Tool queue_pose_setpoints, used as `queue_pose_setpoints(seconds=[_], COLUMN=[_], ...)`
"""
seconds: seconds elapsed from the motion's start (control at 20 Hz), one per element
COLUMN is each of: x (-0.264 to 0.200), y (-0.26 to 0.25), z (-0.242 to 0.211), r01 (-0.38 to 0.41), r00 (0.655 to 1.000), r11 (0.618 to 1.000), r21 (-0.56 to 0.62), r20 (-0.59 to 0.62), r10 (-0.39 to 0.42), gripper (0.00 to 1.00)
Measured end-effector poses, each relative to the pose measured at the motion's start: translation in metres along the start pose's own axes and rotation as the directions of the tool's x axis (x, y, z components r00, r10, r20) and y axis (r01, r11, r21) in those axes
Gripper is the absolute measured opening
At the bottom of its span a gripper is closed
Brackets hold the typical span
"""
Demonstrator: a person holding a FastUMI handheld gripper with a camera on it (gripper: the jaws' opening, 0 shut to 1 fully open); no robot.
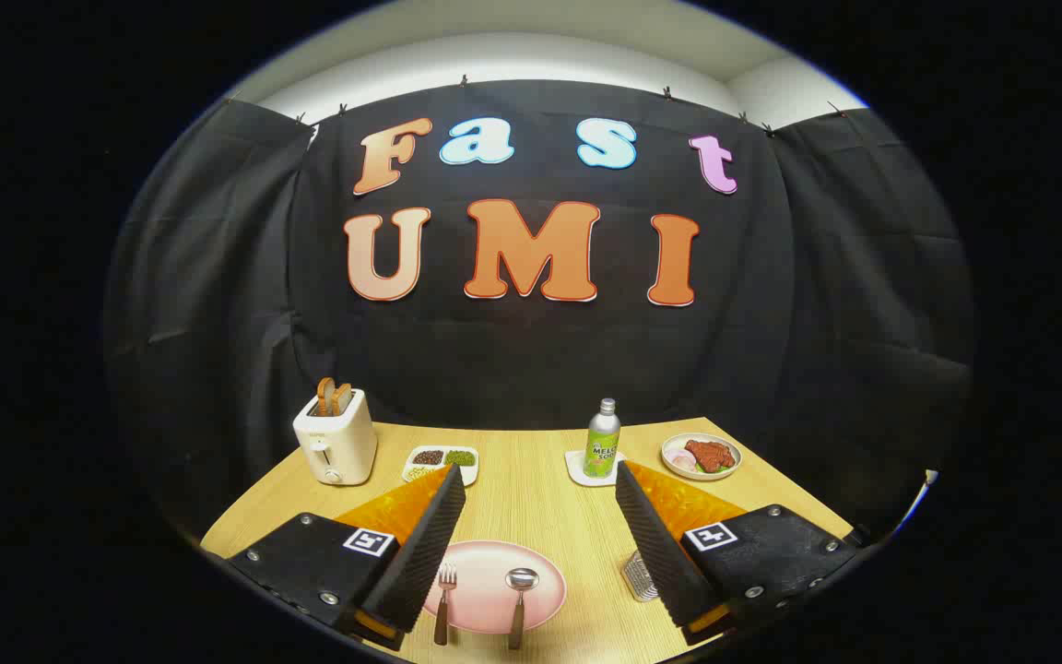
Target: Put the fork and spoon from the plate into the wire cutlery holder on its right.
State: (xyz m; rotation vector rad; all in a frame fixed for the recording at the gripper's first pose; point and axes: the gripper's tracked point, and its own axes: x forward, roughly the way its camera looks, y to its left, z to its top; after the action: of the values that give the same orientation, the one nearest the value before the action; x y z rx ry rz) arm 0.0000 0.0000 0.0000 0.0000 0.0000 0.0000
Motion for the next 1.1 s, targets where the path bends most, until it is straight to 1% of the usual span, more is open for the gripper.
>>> queue_pose_setpoints(seconds=[0.85, 1.1], x=[0.003, 0.007], y=[0.010, 0.014], z=[-0.016, -0.038], r01=[-0.005, -0.015], r00=[1.000, 0.997], r11=[1.000, 0.999], r21=[-0.030, -0.041], r20=[-0.031, -0.077], r10=[0.004, 0.012], gripper=[0.98, 0.98])
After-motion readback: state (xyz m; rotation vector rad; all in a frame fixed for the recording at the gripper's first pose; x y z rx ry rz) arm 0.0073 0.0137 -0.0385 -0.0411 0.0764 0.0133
